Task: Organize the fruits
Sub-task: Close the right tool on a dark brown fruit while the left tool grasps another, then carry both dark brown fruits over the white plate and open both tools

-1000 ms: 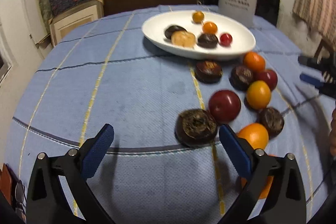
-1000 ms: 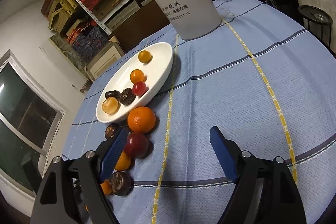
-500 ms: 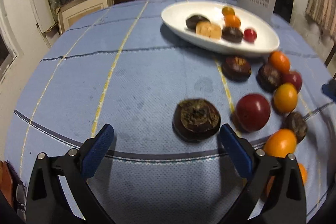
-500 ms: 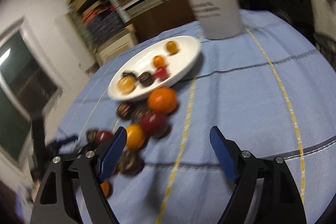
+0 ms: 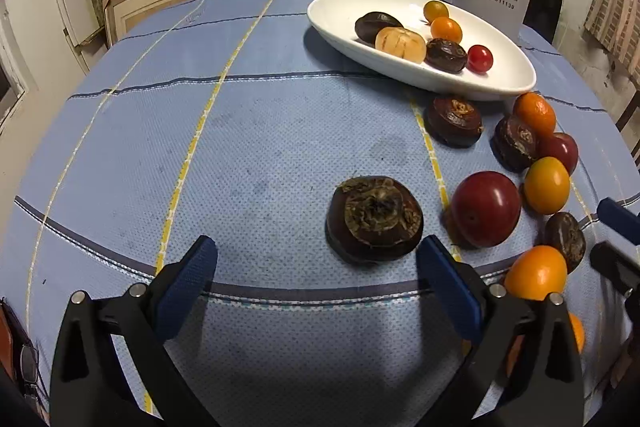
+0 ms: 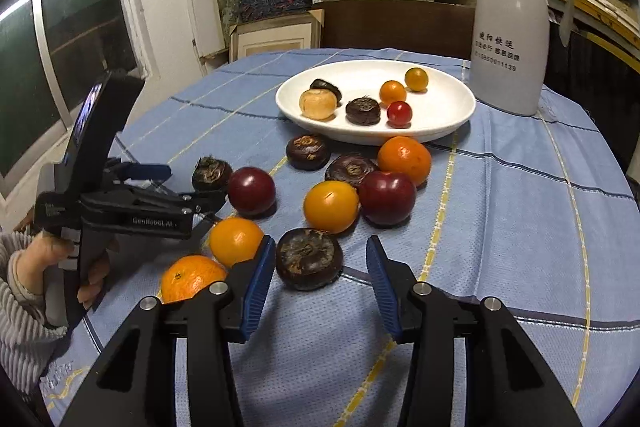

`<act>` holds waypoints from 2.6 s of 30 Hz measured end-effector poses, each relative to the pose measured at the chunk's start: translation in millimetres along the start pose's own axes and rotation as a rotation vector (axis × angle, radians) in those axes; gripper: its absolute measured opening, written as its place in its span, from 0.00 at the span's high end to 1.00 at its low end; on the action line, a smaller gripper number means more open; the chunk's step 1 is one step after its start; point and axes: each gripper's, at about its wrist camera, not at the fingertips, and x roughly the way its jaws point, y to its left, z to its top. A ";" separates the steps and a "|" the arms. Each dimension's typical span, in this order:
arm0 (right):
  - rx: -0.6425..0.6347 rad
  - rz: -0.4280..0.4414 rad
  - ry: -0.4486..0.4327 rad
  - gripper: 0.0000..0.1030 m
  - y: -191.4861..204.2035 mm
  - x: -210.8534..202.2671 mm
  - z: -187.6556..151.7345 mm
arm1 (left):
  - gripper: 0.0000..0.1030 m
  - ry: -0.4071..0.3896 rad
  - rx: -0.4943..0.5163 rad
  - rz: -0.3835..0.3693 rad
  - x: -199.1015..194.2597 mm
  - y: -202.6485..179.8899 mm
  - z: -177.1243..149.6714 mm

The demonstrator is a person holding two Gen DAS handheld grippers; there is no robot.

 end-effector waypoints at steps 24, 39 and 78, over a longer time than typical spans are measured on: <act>0.076 0.014 0.116 0.59 -10.1 25.3 2.0 | 0.04 -0.043 0.038 -0.005 -4.0 -8.1 4.0; 0.105 0.025 0.105 0.59 -15.3 22.6 1.2 | 0.57 -0.073 0.068 -0.119 -5.9 -17.6 7.6; 0.283 -0.047 -0.083 0.52 -119.8 77.6 144.9 | 0.21 -0.166 0.024 -0.192 64.4 -38.6 187.0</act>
